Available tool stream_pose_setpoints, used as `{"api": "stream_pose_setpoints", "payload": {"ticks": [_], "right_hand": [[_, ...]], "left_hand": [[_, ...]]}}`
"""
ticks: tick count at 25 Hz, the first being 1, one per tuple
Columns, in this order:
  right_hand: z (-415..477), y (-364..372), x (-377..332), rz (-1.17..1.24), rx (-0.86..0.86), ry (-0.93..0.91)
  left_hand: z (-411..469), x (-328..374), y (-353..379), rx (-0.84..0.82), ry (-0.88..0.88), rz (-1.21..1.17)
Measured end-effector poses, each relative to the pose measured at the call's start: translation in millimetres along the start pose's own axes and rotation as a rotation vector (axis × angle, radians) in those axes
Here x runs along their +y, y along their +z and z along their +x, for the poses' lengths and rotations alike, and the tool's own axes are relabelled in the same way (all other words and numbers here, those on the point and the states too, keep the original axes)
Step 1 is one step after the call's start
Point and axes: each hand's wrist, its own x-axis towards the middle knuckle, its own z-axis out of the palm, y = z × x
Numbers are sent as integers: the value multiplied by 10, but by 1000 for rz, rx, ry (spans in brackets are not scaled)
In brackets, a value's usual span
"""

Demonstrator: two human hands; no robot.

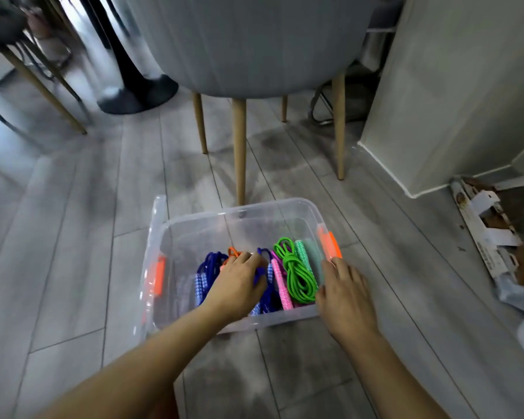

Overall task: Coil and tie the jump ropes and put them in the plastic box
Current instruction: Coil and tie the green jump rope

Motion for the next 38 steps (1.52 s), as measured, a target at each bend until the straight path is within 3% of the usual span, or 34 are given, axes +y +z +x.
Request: {"api": "stream_pose_setpoints", "payload": {"ticks": [3,7,9,11,13,17,20,24,28,34,38], "right_hand": [[-39,38,-6,10,15,-9],[-32,77,1,23,-13,2],[-58,80,25,45,-23,3],[-80,87,44,67,-20,2],[-85,91,53,82,-23,5],[-75,52,37,141,-58,17],[-77,13,21,189,-79,21],[-87,-27,49,434,-66,76],[-68,-212,-12,757,17,320],[-126,-191,-5,461,-5,185],[-113,-206,-19,252,-71,208]], "left_hand": [[-306,-321,-302,333,-10,227],[-429,-788,-499,434,-412,384],[-403,-978,-538,357,-683,305],[-341,-1128,-560,261,-893,80],[-292,-1243,-565,277,-937,-136],[-326,-1229,-555,511,-781,-313],[-485,-1070,-467,606,-518,-237],[-692,-852,-216,474,-128,74],[-773,-641,4,279,50,70],[-794,-390,166,204,142,17],[-840,-286,343,214,79,-2]]}}
